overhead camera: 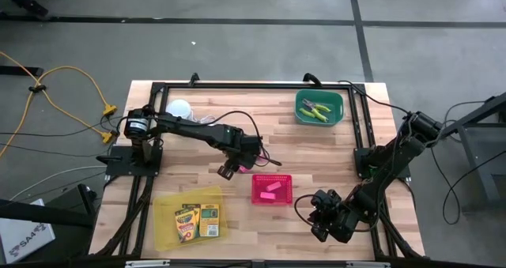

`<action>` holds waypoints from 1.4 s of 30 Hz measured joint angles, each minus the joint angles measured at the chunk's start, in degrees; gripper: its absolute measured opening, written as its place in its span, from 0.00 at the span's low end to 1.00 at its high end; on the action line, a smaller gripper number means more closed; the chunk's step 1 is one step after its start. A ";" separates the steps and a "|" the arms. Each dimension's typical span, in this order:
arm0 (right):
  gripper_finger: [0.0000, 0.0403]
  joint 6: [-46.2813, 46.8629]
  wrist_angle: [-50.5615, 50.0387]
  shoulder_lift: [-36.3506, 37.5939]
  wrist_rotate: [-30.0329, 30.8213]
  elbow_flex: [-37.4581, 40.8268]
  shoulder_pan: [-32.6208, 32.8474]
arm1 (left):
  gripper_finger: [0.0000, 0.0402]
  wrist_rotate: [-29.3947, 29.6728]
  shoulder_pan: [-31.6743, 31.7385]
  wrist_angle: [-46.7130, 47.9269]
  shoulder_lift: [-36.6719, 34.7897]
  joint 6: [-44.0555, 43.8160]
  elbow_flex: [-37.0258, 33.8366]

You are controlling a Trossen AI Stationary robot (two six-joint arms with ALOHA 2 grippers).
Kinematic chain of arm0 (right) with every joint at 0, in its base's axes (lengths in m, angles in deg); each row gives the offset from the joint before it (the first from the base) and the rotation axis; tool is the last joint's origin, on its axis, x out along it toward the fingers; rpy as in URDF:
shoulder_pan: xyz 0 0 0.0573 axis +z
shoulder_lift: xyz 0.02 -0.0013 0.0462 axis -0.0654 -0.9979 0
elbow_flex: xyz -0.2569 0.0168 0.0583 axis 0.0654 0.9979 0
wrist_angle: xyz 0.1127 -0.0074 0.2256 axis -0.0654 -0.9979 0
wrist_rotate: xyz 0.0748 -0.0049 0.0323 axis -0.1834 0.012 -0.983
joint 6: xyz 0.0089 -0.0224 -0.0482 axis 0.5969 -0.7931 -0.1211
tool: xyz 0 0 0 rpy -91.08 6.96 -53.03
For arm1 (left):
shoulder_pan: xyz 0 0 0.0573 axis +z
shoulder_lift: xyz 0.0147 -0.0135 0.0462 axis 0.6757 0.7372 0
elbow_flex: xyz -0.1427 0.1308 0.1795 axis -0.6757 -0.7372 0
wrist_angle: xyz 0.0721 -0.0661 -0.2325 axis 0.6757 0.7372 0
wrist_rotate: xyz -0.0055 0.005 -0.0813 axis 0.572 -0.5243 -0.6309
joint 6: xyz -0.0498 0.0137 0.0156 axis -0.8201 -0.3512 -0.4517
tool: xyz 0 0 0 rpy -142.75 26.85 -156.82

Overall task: Pick & Place School Supplies
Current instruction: Put the pink eraser into the red bin

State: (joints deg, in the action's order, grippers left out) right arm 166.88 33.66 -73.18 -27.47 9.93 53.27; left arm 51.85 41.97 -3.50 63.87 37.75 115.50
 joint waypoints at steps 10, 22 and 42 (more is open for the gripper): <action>0.18 -0.02 0.32 0.00 -0.01 0.00 0.00 | 0.40 -0.46 -0.23 0.17 1.24 -1.41 -0.09; 0.18 -0.03 1.00 0.00 -0.02 0.02 0.00 | 0.40 0.46 -1.27 -0.48 3.88 -1.63 -0.02; 0.18 -0.69 1.54 0.00 -0.24 0.00 0.00 | 0.40 3.82 -2.24 -0.95 5.97 -1.78 0.11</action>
State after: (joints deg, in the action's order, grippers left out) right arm 166.19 35.20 -73.18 -27.71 9.93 53.27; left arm 55.67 39.73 -4.46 69.84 35.97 115.61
